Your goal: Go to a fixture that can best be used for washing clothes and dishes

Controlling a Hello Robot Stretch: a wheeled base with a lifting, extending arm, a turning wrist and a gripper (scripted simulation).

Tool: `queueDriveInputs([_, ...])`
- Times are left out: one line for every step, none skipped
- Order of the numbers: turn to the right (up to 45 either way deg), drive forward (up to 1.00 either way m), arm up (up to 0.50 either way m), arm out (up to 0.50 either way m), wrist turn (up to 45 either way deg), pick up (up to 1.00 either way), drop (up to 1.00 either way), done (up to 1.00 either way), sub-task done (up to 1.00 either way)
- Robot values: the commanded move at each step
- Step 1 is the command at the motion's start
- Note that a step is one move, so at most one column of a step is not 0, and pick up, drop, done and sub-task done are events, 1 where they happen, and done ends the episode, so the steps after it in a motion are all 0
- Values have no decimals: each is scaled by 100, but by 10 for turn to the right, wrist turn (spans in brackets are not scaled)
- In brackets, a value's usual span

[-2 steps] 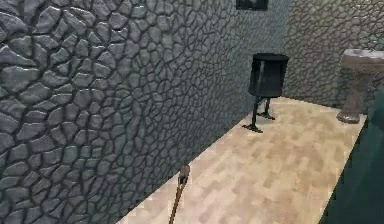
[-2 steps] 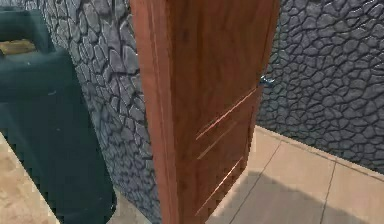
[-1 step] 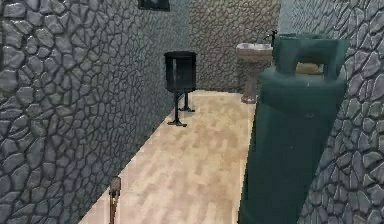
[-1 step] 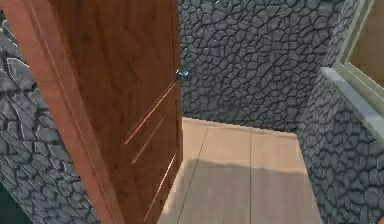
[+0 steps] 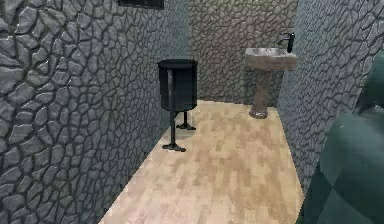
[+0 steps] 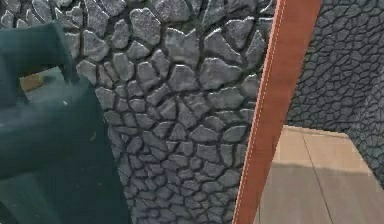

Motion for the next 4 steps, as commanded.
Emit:
queueDriveInputs([90, 0, 0, 0, 0, 0, 0, 0, 0])
queueDriveInputs([0, 90, 0, 0, 0, 0, 0, 0, 0])
queueDriveInputs([120, 0, 0, 0, 0, 0, 0, 0, 0])
queueDriveInputs([0, 100, 0, 0, 0, 0, 0, 0, 0])
